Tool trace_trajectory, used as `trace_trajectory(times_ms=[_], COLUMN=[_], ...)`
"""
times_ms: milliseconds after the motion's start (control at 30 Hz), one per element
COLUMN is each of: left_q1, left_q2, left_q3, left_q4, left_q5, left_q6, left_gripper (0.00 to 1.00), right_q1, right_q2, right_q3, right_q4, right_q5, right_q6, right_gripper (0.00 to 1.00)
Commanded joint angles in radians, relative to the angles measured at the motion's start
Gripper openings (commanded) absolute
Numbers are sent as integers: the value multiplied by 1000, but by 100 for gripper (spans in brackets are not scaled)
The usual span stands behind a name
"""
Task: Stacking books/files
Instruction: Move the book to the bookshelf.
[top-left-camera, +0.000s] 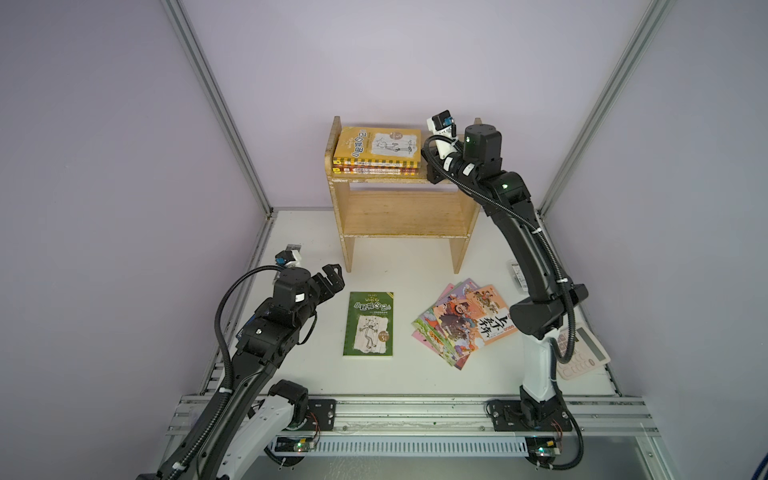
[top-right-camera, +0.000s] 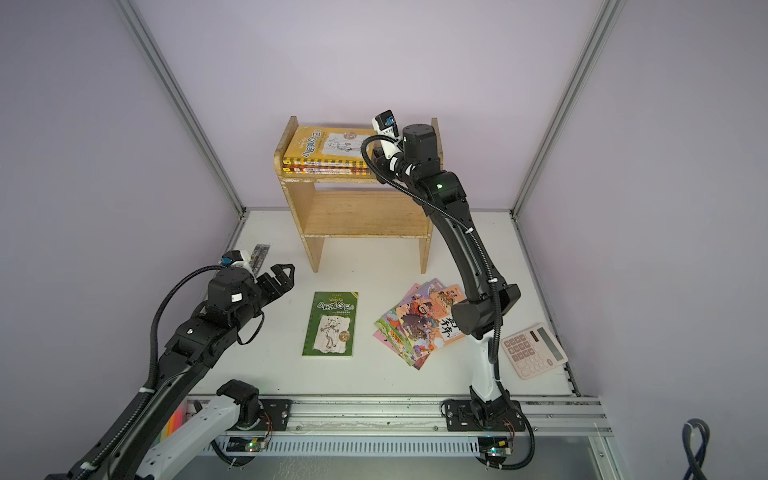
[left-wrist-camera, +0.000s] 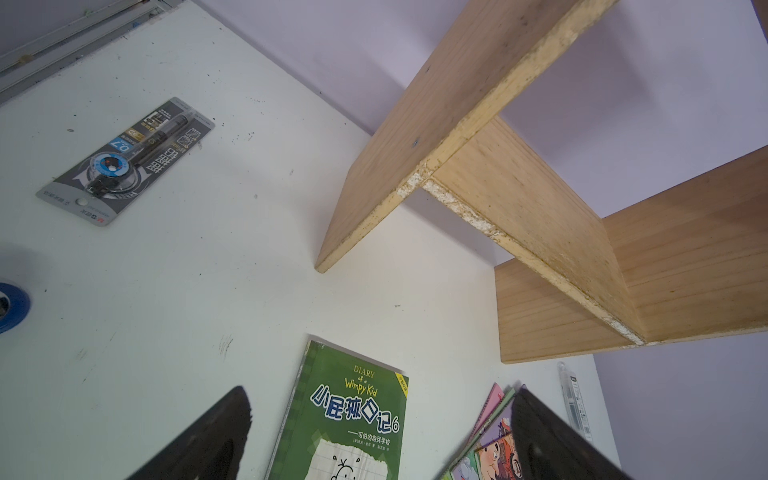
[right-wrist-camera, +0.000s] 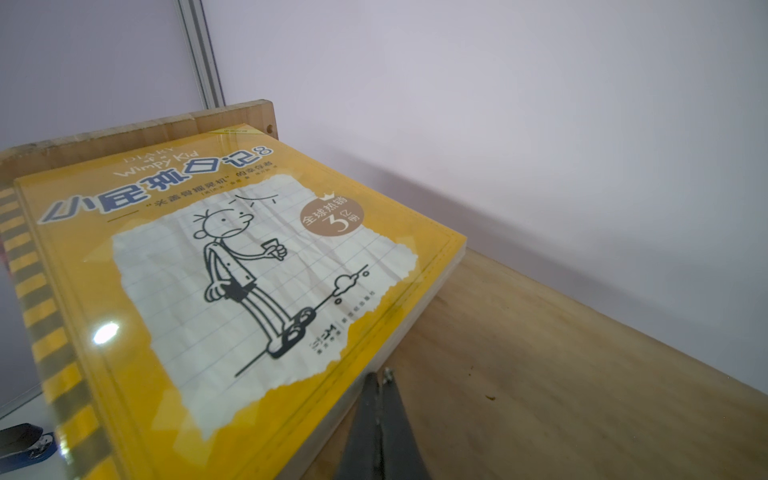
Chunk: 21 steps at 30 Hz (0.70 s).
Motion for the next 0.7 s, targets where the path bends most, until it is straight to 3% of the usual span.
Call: trace_trajectory(times_ms=[0, 667], left_q1=[0, 7], left_q2=[-2, 28], left_q3=[2, -15], left_q4=[2, 4], left_q5=[-5, 1], left_q6=[-1, -6], left_gripper=[100, 100], right_q1=[1, 2], right_q2=[20, -50], right_q3=[40, 52], right_q4=[18, -59], right_q5=[-29, 48], right_q6=[6, -41], right_gripper=[2, 14])
